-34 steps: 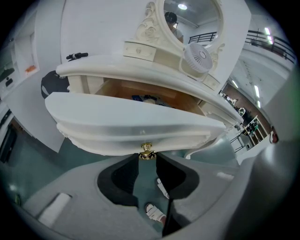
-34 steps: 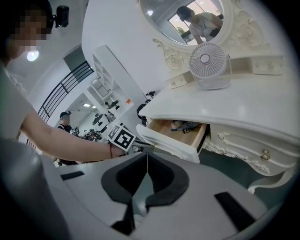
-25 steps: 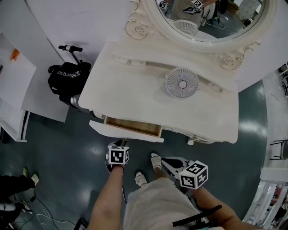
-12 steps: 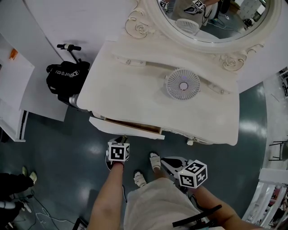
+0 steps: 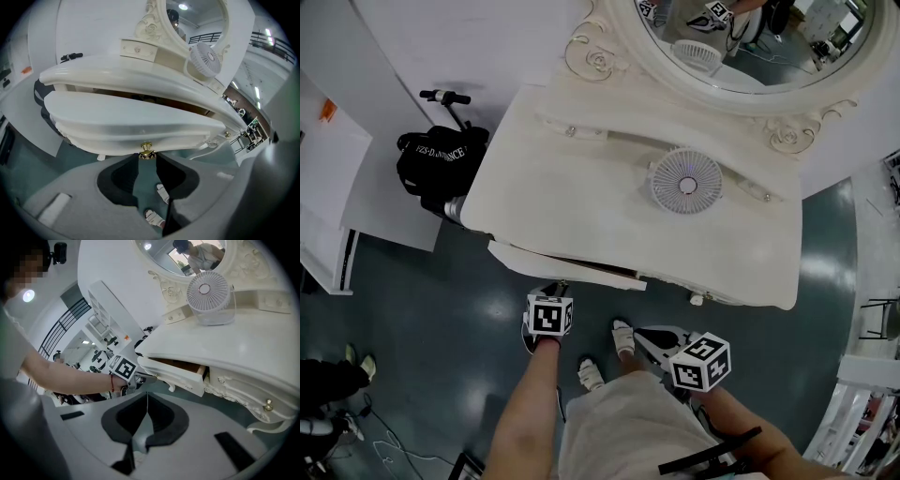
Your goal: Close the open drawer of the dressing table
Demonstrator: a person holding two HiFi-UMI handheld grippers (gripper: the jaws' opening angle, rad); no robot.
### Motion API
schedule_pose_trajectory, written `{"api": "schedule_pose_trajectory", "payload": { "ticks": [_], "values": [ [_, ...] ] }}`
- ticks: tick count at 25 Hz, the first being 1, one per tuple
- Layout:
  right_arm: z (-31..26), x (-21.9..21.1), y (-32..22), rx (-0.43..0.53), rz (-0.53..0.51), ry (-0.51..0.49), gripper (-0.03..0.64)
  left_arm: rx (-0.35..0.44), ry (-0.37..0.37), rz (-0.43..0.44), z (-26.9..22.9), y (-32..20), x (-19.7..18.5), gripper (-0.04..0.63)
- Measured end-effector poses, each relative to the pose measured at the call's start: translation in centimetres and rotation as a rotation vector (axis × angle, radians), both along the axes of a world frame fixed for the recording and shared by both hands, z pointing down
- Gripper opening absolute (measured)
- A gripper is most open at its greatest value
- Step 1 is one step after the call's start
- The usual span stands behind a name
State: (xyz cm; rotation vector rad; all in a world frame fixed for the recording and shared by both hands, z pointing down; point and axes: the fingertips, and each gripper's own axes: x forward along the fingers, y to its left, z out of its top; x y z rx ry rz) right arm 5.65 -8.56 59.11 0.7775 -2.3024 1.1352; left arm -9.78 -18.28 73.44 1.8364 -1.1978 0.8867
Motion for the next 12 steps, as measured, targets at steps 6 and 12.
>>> {"api": "schedule_pose_trajectory", "payload": {
  "ticks": [6,12],
  "values": [
    [0.3,-0.2,-1.5,-0.004,0.034,0.012,0.018,-0.004,-0.003,0.003,0.1,-0.7,0.2,0.123],
    [0.4,-0.3,-2.2,-0.009,0.027,0.015,0.018,-0.003,-0.004,0.0,0.1,-1.5,0.4,0.123]
  ]
}}
